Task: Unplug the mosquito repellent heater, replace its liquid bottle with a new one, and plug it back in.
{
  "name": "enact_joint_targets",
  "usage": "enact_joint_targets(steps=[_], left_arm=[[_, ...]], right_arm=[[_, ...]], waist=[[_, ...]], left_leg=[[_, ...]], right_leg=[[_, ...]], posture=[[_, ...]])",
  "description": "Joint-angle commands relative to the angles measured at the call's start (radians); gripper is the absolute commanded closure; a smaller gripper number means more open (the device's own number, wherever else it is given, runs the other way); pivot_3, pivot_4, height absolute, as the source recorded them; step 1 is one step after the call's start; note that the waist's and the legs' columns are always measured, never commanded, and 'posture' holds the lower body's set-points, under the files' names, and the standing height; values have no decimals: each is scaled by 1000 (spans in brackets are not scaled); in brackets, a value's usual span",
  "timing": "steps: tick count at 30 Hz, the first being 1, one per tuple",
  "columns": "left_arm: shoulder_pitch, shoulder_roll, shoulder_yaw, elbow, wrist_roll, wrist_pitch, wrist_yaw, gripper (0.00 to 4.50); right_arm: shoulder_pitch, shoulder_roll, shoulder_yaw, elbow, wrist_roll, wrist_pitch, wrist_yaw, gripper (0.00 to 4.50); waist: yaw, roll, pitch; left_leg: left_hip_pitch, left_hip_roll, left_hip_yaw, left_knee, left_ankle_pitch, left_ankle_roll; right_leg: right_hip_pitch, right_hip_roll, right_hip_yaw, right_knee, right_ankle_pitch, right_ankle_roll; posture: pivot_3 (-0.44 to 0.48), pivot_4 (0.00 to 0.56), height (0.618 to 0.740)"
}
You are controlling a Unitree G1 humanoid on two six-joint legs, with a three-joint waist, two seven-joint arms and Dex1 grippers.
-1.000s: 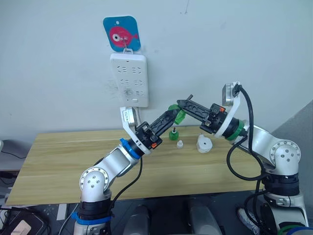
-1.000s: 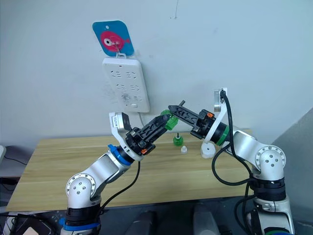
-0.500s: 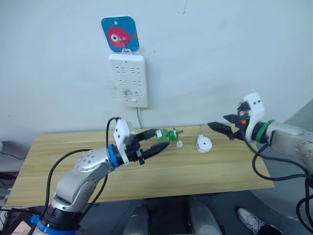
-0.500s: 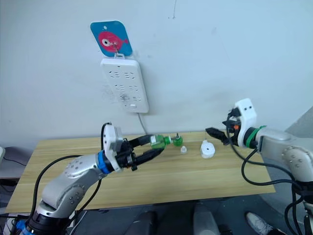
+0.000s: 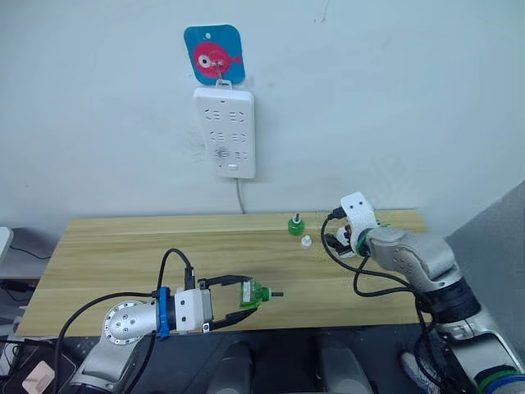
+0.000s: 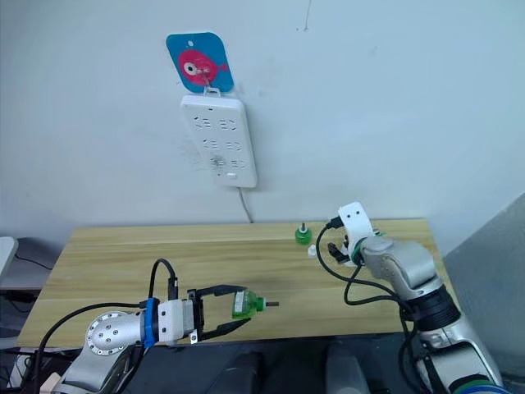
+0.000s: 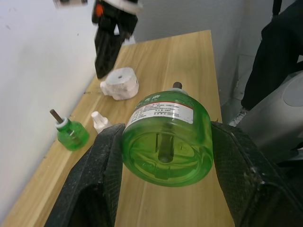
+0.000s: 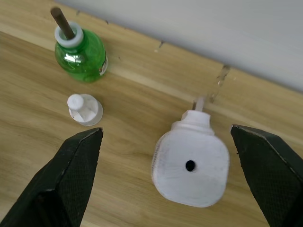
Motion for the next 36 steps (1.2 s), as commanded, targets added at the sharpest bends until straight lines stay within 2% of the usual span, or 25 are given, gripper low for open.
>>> enact_joint_targets(steps=[1,12,20,23,26,30,33,36], left_arm=[[-3,-4,4,-51,-5,19,20,2091],[-21,-20,-12,-91,7,65,40,2091],[-35,-26,-18,-127,9,109,52,2091],[-39,-30,-20,-127,11,113,55,2091],[-41,-33,-19,-126,12,114,56,2091],[-41,-34,-17,-124,13,112,55,2091],[-46,-32,-2,-126,2,136,65,2091],[-50,-18,22,-156,-57,263,82,2091]], right_arm=[[-17,29,-32,47,-69,-5,5,0],[-66,111,-73,219,-196,-27,79,0],[-83,121,-89,320,-253,-55,153,0],[-78,119,-85,326,-275,-79,178,601],[-73,127,-93,319,-286,-84,196,1518],[-63,134,-97,303,-298,-77,218,1530],[-41,106,-110,224,-290,-57,250,1530],[-14,60,-150,89,-254,-12,304,1530]], waist=[[-1,0,0],[-6,1,0],[-7,1,1],[-7,1,1],[-7,1,1],[-8,1,1],[-6,2,1],[-5,3,2]], left_leg=[[0,0,0,0,0,0],[1,0,0,-1,0,0],[1,0,0,-1,0,0],[2,0,0,-2,0,0],[2,0,0,-2,0,0],[2,0,0,-2,0,0],[2,0,0,-2,0,0],[1,0,-1,-2,0,0]], right_leg=[[0,0,0,0,0,0],[0,0,0,1,0,0],[0,0,0,1,0,0],[0,0,0,1,0,0],[0,0,0,1,0,0],[0,0,0,1,0,0],[0,0,0,1,0,0],[0,0,0,1,0,0]], posture=[[-38,211,740],[-32,212,740],[-29,211,740],[-29,211,740],[-31,212,740],[-32,211,740],[-29,209,740],[-27,210,740]])
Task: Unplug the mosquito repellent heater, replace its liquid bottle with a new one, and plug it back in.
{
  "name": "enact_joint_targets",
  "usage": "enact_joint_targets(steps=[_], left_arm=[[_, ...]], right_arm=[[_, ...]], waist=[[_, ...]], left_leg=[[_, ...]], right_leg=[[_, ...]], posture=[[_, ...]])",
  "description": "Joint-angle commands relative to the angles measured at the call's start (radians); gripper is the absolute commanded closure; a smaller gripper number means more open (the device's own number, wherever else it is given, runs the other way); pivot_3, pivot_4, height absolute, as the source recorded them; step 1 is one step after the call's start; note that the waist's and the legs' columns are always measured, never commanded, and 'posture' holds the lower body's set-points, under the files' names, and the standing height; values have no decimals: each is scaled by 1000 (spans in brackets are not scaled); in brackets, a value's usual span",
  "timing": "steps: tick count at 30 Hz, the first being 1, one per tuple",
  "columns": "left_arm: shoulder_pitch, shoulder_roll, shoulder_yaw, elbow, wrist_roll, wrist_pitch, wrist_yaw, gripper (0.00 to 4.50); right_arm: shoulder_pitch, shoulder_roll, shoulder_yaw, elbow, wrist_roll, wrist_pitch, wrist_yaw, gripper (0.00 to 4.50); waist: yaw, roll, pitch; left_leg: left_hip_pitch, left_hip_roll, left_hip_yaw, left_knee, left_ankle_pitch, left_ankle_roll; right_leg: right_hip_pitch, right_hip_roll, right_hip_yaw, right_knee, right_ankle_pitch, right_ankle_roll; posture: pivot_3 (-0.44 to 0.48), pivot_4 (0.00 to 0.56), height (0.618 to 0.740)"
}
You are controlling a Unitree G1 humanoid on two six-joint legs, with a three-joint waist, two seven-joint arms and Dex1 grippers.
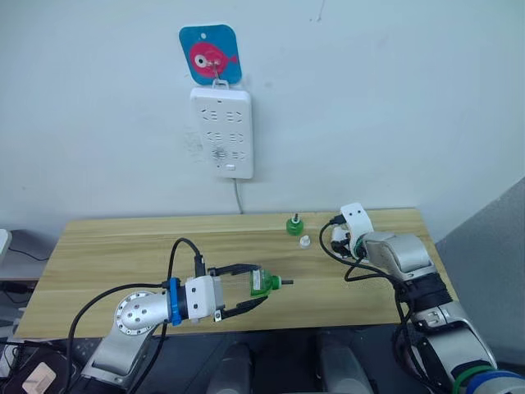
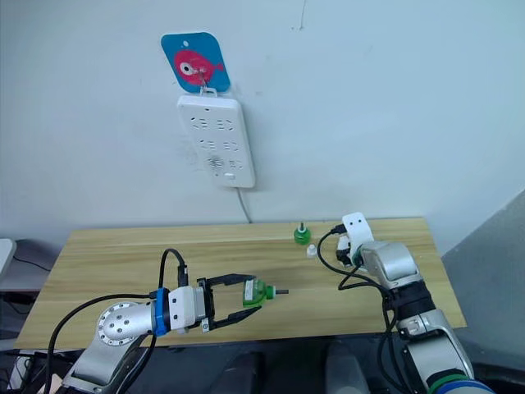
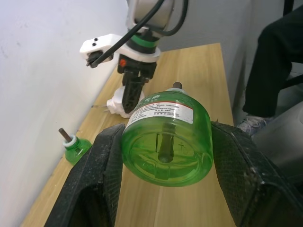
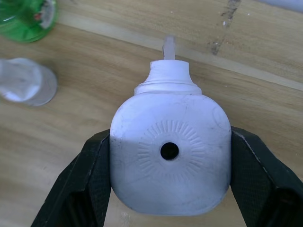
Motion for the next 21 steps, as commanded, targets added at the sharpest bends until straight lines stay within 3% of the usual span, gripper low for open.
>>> enact_joint_targets(steps=[1,6,12,17,21], left_arm=[[-9,24,43,-84,-93,170,21,2091],[-41,93,100,-194,-351,612,42,2091],[-100,149,207,-233,-644,967,49,2091],[-164,158,290,-244,-853,1162,73,2091],[-209,146,338,-231,-983,1262,115,2091]], right_arm=[[21,-50,-97,-203,69,49,81,1530],[100,-101,-289,-446,247,189,201,1531],[162,-14,-541,-640,593,269,357,1531],[137,78,-690,-643,889,411,309,1531],[144,120,-719,-598,1127,422,183,1531]], waist=[[0,0,0],[-1,0,1],[-6,2,7],[-13,2,8],[-14,2,8]], left_leg=[[0,0,0,0,0,0],[0,0,-1,0,0,0],[0,1,-1,0,0,0],[0,1,-1,-1,0,0],[0,1,-1,-1,0,0]], right_leg=[[0,0,0,0,0,0],[0,0,-1,1,-4,6],[0,0,-2,1,-4,6],[0,0,-2,1,-4,6],[0,0,-2,1,-4,5]], posture=[[-27,211,740],[-36,223,740],[-61,230,740],[-65,227,740],[-65,224,740]])
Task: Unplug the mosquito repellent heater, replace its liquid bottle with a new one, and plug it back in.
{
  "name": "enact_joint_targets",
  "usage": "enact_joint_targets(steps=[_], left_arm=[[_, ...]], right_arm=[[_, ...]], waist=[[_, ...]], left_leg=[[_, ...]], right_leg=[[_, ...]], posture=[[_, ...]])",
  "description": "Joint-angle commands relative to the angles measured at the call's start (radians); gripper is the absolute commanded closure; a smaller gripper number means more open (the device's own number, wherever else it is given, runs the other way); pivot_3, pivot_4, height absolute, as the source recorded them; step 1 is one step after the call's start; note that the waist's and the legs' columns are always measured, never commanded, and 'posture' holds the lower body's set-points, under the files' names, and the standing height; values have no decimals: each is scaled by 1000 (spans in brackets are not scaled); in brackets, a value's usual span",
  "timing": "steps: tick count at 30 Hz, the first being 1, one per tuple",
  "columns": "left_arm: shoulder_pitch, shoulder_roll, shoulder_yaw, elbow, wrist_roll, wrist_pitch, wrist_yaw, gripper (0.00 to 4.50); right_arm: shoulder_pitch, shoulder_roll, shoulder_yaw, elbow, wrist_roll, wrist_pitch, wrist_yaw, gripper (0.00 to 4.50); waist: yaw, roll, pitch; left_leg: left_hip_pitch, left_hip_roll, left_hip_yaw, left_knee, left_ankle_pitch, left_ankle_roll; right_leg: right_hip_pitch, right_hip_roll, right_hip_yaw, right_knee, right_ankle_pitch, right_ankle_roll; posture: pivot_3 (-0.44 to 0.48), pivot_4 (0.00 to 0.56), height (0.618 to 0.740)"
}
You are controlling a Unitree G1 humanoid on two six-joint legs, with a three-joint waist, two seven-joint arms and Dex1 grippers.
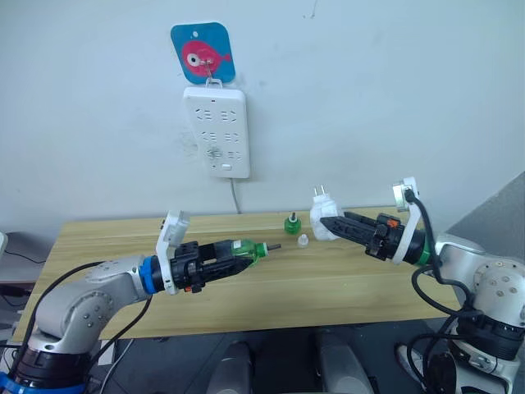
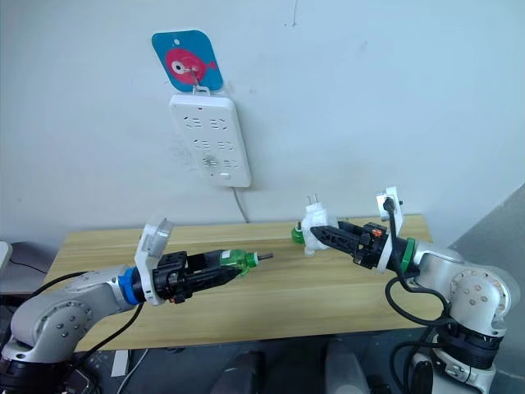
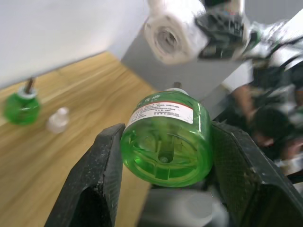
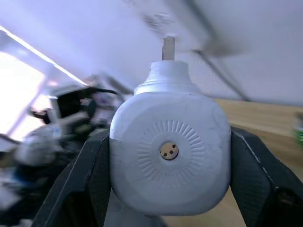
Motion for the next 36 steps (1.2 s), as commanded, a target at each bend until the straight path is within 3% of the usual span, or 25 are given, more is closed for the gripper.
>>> enact_joint_targets(steps=[1,7,12,20,36], left_arm=[[-32,0,61,-13,-126,77,30,2091],[-85,-23,77,4,-210,141,86,2091],[-116,-45,72,-1,-234,164,110,2091],[-123,-54,70,-14,-250,186,126,2091],[-150,-80,39,-39,-264,196,155,2091]], right_arm=[[8,3,-15,16,251,-24,-127,1531],[79,-92,160,22,625,-247,-407,1531],[94,-197,310,-19,810,-423,-543,1531],[107,-285,405,-33,820,-546,-530,1531],[167,-381,468,-50,820,-604,-448,1531]], waist=[[0,0,0],[-3,0,0],[-7,0,0],[-8,0,1],[-3,-1,1]], left_leg=[[0,0,0,0,0,0],[0,0,1,0,0,0],[0,0,1,-1,0,0],[0,0,1,-1,0,0],[-1,0,1,-1,0,0]], right_leg=[[0,0,0,0,0,0],[0,0,1,-1,0,0],[0,0,1,-1,0,0],[0,0,1,-2,0,0],[0,0,1,-3,-1,0]], posture=[[-66,223,740],[-67,221,740],[-65,218,740],[-62,213,740],[-63,211,740]])
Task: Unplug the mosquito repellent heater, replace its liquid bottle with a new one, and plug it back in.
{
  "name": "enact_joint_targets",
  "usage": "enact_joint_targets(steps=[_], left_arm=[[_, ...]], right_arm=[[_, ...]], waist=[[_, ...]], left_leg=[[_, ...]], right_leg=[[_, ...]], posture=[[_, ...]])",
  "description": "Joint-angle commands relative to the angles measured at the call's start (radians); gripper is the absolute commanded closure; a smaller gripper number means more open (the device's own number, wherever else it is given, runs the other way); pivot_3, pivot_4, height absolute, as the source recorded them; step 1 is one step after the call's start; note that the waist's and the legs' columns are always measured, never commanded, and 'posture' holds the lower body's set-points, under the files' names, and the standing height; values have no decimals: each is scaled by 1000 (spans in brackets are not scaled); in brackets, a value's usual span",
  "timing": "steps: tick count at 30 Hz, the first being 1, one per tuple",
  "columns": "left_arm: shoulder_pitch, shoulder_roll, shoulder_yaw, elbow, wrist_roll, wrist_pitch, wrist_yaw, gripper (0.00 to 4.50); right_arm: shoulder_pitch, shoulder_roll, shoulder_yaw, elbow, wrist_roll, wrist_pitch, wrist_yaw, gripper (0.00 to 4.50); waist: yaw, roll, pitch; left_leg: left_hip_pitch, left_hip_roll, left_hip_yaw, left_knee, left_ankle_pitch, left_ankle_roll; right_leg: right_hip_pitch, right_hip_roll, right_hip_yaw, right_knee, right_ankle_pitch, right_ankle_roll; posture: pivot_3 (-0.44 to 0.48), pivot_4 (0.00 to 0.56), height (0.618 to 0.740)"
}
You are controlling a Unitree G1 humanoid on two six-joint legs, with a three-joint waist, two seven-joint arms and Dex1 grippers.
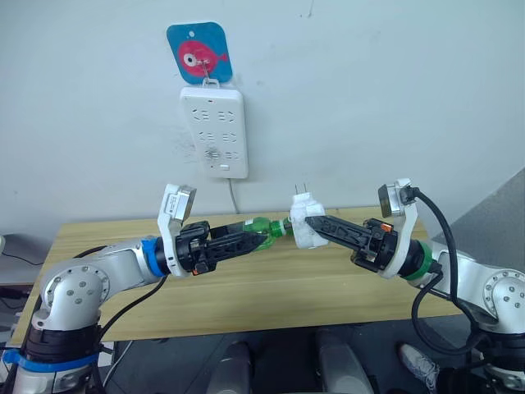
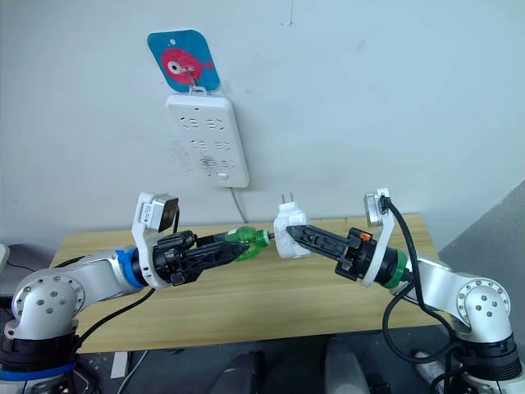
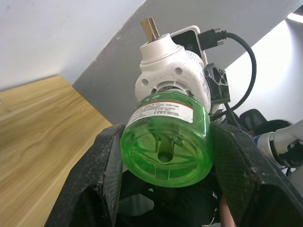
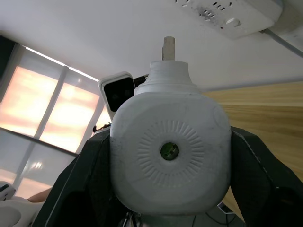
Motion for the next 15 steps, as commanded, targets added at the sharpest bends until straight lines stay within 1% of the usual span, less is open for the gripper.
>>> enact_joint_targets(steps=[1,15], left_arm=[[-17,-6,-7,-32,-10,-1,-14,2091],[-11,-15,-15,-37,-11,-5,-4,2091]], right_arm=[[5,-12,8,-48,27,-18,28,1531],[22,-18,10,-36,27,-60,34,1531]], waist=[[1,0,0],[4,0,0]], left_leg=[[0,0,0,0,0,0],[0,0,0,0,0,0]], right_leg=[[0,0,0,0,0,0],[0,0,0,0,0,0]], posture=[[-63,211,740],[-62,210,740]])
